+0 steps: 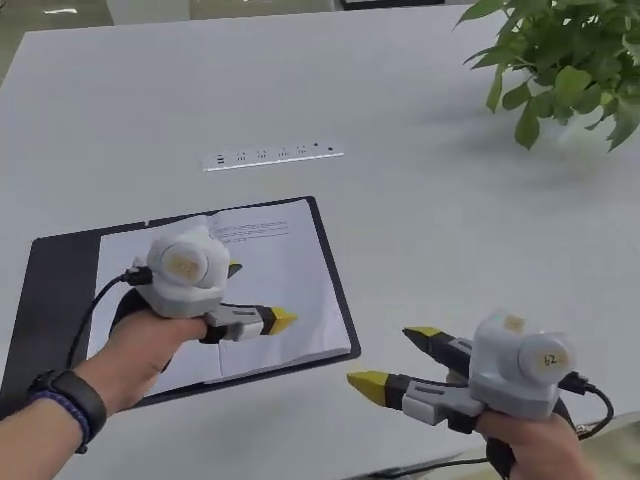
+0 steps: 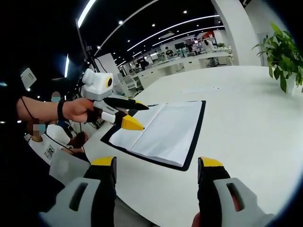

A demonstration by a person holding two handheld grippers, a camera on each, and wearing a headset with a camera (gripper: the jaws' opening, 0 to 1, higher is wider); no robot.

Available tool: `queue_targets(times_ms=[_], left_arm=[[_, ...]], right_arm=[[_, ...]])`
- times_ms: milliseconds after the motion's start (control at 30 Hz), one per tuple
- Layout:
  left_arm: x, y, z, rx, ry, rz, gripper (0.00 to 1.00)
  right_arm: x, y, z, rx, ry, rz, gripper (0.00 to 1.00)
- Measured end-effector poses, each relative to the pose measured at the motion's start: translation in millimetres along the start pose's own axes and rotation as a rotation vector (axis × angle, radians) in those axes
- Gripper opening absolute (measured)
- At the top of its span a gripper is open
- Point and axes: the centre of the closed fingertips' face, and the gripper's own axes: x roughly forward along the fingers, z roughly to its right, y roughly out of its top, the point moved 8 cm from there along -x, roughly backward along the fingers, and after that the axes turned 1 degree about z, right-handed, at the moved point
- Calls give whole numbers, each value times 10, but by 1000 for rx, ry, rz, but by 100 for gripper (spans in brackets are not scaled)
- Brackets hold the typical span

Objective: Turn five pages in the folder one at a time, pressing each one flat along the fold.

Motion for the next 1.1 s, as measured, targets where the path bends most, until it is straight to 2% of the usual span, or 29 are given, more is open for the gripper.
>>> queue_targets(times_ms=[67,133,200,333,567,833,933,1100], left_arm=[[90,-18,24,8,-6,-12,67],[204,-93,17,11,-9,-31,67],[258,-103,36,8,-11,-36,65],[456,-197,1,-6,2,-65,64],[684,-274,98,7,22,-111,66],[816,-324,178,1,30,-136,69],[864,-399,185,0,40,-161,71],[860,-416,208,49,80,-162,71]], right_arm=[[1,-11,4,4,0,0,69],[2,-27,6,1,3,-10,69],[1,-36,9,-1,5,-18,69],[1,-50,28,6,6,-22,69],[20,-56,47,10,11,-29,68],[41,-67,52,17,15,-41,67],[58,-67,51,17,18,-46,67],[83,-68,53,23,18,-49,66]])
